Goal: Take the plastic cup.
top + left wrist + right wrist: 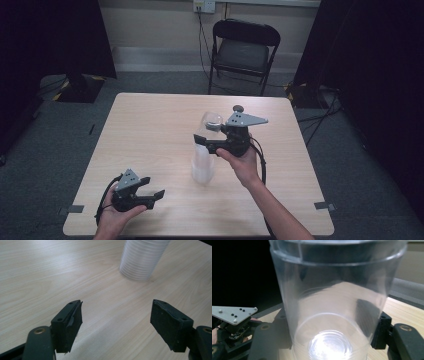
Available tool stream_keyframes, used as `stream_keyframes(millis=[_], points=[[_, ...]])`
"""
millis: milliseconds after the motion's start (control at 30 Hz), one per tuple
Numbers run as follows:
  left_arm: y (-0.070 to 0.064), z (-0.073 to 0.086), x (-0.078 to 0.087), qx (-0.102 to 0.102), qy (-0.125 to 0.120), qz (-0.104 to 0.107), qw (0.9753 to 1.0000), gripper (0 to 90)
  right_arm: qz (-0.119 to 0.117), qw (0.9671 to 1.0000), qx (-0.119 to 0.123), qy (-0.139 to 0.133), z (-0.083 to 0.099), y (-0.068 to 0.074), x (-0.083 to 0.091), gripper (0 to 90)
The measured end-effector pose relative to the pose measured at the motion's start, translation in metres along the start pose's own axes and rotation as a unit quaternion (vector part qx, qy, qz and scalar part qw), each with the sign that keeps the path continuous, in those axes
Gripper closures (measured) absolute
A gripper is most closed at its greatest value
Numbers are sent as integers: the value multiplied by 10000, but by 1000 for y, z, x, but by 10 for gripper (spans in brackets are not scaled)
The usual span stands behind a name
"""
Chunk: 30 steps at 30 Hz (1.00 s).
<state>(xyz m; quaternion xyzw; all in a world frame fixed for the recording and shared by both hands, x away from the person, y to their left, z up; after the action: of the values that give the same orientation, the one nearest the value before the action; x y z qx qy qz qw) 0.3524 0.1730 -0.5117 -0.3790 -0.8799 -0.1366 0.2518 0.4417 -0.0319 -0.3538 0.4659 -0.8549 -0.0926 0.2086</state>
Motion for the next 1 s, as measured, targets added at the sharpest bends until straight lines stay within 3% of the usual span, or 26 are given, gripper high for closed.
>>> stream_keyframes(millis=[167, 300, 467, 767, 833, 933, 1000], points=[[-5, -5, -1, 74, -205, 136, 9997, 273, 69, 9999, 7, -74, -5, -2, 9, 372], [-11, -11, -6, -52, -283, 257, 9993, 289, 158, 9998, 23, -141, -8, -6, 16, 371], [-16, -15, -8, -44, -341, 304, 9989, 298, 224, 9995, 1, -211, -11, -9, 28, 372], [-17, -26, -2, 255, -651, 245, 9973, 309, 366, 9988, -105, -292, -10, -17, 48, 375], [-18, -30, -2, 280, -613, 318, 9972, 246, 377, 9988, -163, -266, -7, -18, 53, 375], [-20, -35, -2, 328, -764, 514, 9952, 248, 445, 9986, -267, -143, 3, -22, 60, 376], [-23, -38, -2, 122, -726, 495, 9961, 249, 464, 9983, -323, -110, 8, -24, 62, 377]])
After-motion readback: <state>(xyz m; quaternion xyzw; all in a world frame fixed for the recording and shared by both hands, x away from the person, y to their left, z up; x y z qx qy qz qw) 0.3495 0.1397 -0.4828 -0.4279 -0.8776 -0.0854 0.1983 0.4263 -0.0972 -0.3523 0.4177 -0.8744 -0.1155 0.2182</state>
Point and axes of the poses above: each handheld gripper's, and its own axes: x roughly backward along the jaws, z roughly out of its underside, y roughly to its left, the point moved 8 cm from there along -x, roughly forward along the jaws, and after that the axes turned 13 degrees about -x, right-handed, at the moved point
